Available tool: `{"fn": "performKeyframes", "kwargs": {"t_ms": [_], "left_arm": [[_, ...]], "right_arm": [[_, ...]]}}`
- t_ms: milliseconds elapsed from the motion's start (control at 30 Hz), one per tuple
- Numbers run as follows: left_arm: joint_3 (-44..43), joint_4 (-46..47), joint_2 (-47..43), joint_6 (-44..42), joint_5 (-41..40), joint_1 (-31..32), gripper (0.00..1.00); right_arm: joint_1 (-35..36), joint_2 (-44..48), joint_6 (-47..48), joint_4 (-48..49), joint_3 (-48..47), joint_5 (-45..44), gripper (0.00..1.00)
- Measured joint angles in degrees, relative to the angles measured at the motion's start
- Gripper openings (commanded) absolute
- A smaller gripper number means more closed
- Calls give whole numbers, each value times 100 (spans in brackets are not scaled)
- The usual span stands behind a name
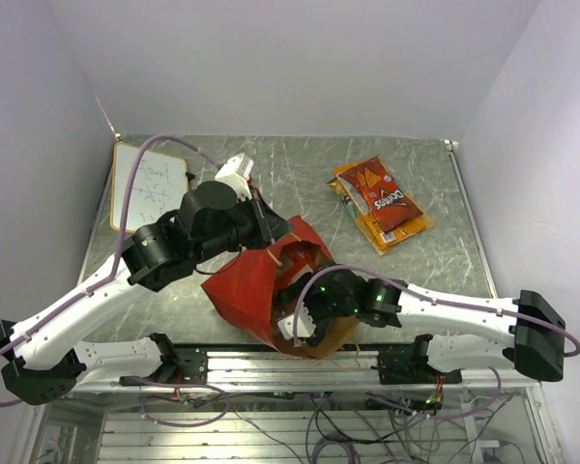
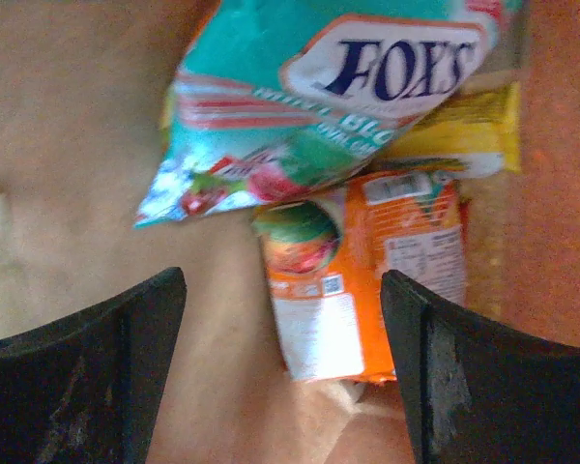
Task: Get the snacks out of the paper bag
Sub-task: Take out the snack from the paper bag.
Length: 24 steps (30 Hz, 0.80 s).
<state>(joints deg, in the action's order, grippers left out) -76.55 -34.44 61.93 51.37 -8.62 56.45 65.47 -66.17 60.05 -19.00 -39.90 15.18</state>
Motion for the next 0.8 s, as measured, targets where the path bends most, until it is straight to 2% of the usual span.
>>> {"fn": "performKeyframes", "kwargs": {"t_ms": [167, 400, 600, 800], "left_arm": [[-118, -170, -4, -39, 70, -212, 7], [-195, -243, 46, -44, 229, -293, 7], [-195, -251, 59, -42, 295, -326, 7], [-225, -291, 68, -42, 313, -376, 7]], "right_arm": [[142, -236, -129, 1462, 494, -581, 82], [-2, -732, 44, 2330, 697, -968, 79], [-610, -1014, 426, 2559, 686, -831, 77], [-691, -1316, 660, 2562, 669, -603, 75]]}}
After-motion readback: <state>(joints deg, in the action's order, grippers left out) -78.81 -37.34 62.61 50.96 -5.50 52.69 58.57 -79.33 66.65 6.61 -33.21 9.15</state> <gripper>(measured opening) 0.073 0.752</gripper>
